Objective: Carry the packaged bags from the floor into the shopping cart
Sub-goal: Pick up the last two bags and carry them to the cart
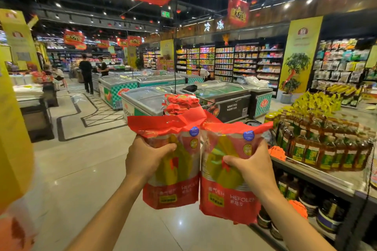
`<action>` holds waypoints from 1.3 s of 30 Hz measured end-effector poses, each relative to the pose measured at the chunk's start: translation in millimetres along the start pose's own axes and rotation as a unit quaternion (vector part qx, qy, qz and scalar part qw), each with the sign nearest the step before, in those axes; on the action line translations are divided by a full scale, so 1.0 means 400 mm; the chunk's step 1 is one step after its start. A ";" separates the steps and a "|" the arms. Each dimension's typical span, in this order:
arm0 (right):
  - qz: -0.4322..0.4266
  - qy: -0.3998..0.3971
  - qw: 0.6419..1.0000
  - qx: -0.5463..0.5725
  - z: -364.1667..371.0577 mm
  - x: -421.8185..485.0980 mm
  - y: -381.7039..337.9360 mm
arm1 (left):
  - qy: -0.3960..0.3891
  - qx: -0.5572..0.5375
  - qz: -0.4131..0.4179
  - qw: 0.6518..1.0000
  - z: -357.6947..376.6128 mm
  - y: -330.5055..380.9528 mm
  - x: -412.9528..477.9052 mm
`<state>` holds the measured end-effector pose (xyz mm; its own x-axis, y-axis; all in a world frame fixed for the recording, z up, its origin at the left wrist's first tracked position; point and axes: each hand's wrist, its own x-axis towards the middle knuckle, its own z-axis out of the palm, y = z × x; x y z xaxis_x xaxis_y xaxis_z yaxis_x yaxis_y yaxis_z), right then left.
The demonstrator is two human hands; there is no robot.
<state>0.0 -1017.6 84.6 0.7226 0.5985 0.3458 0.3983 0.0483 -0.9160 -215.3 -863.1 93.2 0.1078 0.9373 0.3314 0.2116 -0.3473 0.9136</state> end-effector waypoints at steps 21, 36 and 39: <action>0.013 -0.001 1.000 -0.003 0.299 0.515 0.157 | -0.012 0.009 -0.007 1.000 0.249 -0.155 0.544; -0.017 -0.013 0.999 0.044 0.416 1.080 0.347 | 0.012 0.055 0.014 0.998 0.616 -0.179 0.984; -0.016 -0.013 0.999 0.042 0.436 1.156 0.375 | 0.007 0.055 0.009 0.998 0.666 -0.193 1.054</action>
<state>295.3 -594.1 71.7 0.6948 0.6160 0.3712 0.3718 0.1342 -0.9186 72.7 -448.6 99.6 0.0993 0.9308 0.3519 0.3151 -0.3648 0.8761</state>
